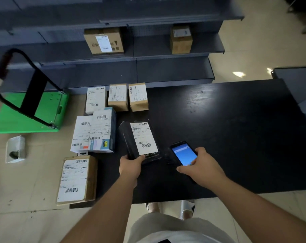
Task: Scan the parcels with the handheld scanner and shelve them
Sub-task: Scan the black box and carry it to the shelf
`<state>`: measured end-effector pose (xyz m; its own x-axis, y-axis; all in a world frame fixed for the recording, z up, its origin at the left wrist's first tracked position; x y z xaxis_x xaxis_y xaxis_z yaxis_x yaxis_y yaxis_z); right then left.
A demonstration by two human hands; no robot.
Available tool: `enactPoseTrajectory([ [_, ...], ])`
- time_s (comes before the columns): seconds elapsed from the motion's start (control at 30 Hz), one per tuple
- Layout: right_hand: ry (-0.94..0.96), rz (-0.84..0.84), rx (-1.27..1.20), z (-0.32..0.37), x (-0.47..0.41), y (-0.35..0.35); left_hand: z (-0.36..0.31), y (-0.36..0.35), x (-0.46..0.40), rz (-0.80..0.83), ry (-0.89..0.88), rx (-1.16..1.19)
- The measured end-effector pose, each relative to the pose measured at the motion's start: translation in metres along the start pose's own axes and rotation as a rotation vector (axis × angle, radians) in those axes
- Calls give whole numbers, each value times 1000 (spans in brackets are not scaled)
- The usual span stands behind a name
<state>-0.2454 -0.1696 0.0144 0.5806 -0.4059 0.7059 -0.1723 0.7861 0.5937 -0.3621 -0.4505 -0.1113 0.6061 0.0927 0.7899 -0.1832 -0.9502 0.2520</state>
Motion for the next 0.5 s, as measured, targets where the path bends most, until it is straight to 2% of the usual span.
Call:
enactPoseTrajectory([
  [0.27, 159, 123, 89, -12, 26, 24, -14, -9, 70, -109, -119, 56],
  [0.5, 254, 169, 93, -18, 52, 42, -27, -13, 108, -116, -215, 135],
])
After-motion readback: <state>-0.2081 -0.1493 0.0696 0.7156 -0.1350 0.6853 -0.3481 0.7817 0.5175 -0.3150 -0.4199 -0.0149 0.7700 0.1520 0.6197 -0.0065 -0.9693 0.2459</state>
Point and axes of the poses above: each hand's wrist, its own x-axis away from the middle knuckle, its own y-axis out of the back of the hand, z = x × y, the point moved 10 cm from there along -x, towards the middle knuckle, and after that the axes turned 6 degrees about z, right-handed, at the moved point
